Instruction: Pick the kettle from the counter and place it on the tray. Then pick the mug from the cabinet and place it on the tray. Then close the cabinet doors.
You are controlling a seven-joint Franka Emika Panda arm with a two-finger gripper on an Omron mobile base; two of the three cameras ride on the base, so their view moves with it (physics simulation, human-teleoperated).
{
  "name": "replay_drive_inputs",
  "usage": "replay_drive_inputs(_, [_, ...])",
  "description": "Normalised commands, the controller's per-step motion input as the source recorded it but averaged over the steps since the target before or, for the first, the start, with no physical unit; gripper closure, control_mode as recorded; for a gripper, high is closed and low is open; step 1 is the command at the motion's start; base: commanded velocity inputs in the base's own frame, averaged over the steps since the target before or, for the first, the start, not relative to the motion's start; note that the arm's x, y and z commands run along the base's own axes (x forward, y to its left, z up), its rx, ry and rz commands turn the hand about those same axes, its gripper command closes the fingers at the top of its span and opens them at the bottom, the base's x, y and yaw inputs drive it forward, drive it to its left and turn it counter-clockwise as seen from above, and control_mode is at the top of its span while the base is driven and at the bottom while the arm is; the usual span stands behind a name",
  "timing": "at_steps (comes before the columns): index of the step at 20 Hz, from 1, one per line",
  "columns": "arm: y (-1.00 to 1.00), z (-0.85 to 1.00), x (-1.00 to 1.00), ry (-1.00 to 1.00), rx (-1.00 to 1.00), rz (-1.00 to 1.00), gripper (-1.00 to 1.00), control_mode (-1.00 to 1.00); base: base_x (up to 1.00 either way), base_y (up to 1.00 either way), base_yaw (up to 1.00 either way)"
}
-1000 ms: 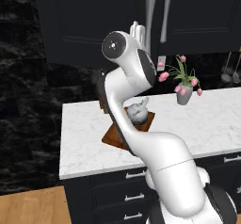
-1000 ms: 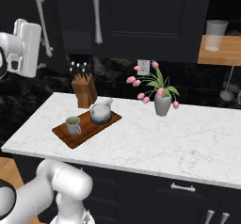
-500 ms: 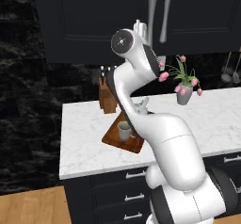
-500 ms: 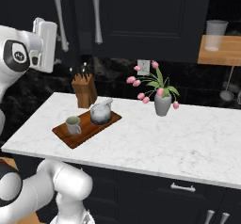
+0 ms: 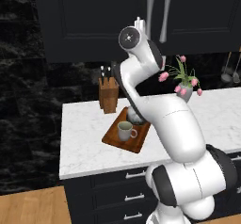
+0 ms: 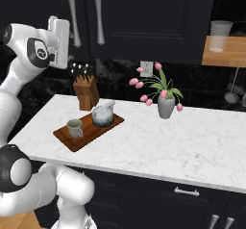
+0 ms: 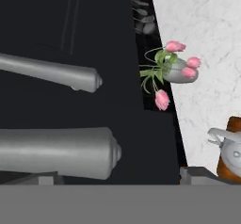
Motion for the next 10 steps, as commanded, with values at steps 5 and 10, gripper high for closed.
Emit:
replay_drive_inputs(5, [-0.12,0.00,0.37,0.00,0.00,0.10,-1.00,-1.00,0.00,0.00,0.00])
replay_drive_inputs(10, [-0.09,-0.07,0.41,0.00,0.00,0.08,-1.00,-1.00,0.00,0.00,0.00])
